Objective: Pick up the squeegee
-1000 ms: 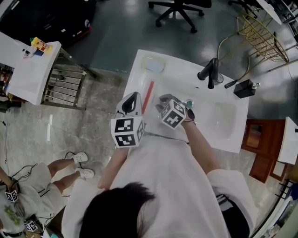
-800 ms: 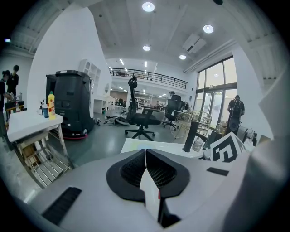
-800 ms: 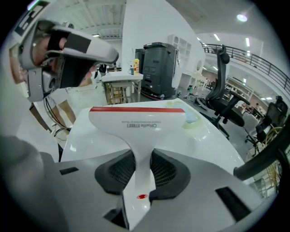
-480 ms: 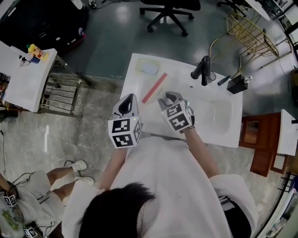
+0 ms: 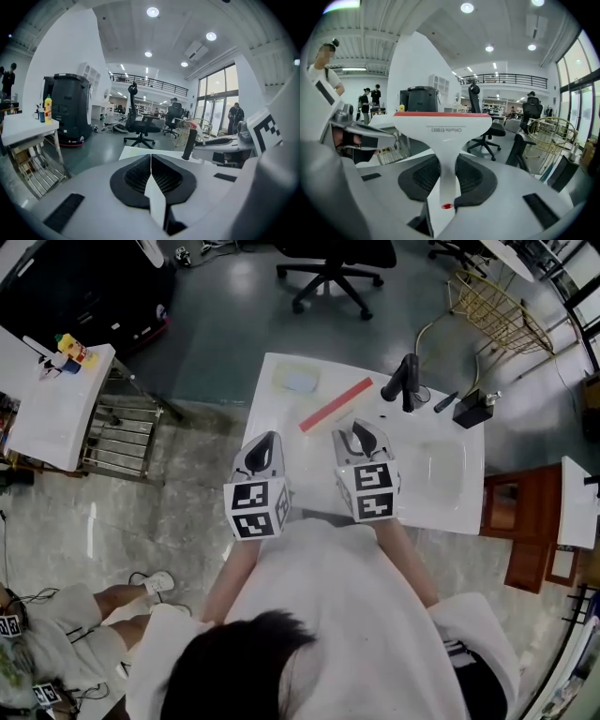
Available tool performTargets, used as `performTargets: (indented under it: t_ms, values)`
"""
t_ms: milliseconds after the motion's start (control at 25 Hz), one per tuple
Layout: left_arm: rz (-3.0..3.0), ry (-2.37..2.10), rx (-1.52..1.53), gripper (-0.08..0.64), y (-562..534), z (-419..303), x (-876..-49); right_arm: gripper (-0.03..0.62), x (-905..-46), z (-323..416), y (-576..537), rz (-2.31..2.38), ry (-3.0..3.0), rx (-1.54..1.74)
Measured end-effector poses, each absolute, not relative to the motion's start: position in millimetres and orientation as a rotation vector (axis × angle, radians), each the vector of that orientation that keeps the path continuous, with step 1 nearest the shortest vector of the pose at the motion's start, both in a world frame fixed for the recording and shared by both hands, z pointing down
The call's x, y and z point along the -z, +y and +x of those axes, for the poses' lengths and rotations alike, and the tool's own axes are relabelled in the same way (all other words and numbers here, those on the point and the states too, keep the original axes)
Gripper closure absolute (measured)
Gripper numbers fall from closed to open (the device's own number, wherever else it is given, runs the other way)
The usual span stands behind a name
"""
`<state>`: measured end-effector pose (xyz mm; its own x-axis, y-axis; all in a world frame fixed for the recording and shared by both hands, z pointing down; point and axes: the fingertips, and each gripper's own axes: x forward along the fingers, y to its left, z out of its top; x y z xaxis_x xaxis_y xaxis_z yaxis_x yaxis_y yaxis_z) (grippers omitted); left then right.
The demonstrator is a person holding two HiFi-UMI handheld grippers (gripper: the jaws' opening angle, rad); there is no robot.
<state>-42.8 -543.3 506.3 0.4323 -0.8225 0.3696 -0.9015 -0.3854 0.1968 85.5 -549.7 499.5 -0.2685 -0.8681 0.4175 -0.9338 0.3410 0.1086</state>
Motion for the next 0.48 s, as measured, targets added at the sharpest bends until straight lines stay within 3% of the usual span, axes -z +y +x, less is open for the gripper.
performTargets:
  t_ms: [480]
  values:
    - [2.422,-1.415,-0.264,0.534,-535.0,-25.9,-485.6,0.482,-456.3,94.0,-530.0,1.793,-2.210,-0.206]
